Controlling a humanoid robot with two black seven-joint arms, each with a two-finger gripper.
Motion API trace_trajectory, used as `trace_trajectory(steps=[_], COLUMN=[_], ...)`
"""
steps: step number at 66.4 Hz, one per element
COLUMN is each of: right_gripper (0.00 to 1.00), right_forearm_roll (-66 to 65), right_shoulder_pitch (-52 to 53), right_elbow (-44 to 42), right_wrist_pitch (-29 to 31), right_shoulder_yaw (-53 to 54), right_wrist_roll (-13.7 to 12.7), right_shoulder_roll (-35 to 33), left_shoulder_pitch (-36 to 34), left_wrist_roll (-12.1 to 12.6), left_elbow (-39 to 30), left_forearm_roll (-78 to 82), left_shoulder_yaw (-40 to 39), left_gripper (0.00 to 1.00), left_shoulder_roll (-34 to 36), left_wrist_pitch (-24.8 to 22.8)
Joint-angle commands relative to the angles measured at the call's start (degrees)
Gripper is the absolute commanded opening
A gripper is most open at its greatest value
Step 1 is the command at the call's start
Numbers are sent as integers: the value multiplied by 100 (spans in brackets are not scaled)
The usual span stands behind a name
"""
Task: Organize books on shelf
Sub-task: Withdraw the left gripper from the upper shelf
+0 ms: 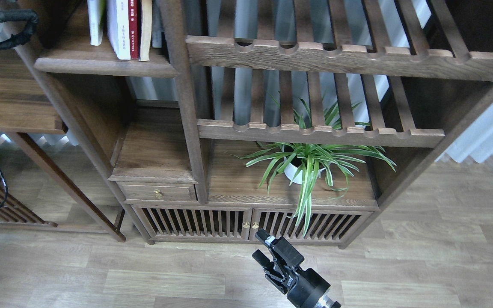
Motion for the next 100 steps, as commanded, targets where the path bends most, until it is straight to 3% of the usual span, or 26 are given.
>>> trace_trajectory(steps=[1,21,26,31,53,87,96,100], right_gripper=[99,99,99,99,99,99,99,99], right_forearm_roll=[-1,8,8,8,8,17,8,8], right_shoulder_pitch=[14,15,6,-3,-144,-170,-161,-135], right_elbow=[40,163,243,304,981,1245,1245,1245], right_wrist_pitch=[0,0,0,0,0,0,0,0], right_shoulder_yaw=[-13,-5,-13,-13,13,31,31,74], right_wrist_roll=[0,0,0,0,0,0,0,0], right_shoulder_roll=[0,0,0,0,-96,-343,-334,-352], left_shoulder_pitch=[235,402,613,973,2625,4453,4621,4621], left_wrist_roll=[-11,95,244,350,358,358,350,332], left_elbow=[-181,-875,-1209,-1665,-3766,-3942,-3951,-3942], left_forearm_roll=[-18,-255,-668,-1309,-2338,-2532,-2523,-2532], left_shoulder_yaw=[-287,-629,-682,-700,-1324,-1166,-1131,-1104], left_gripper=[100,100,100,100,100,97,95,95], left_shoulder_roll=[32,392,611,831,1587,1965,1807,1404], left_wrist_pitch=[0,0,0,0,0,0,0,0])
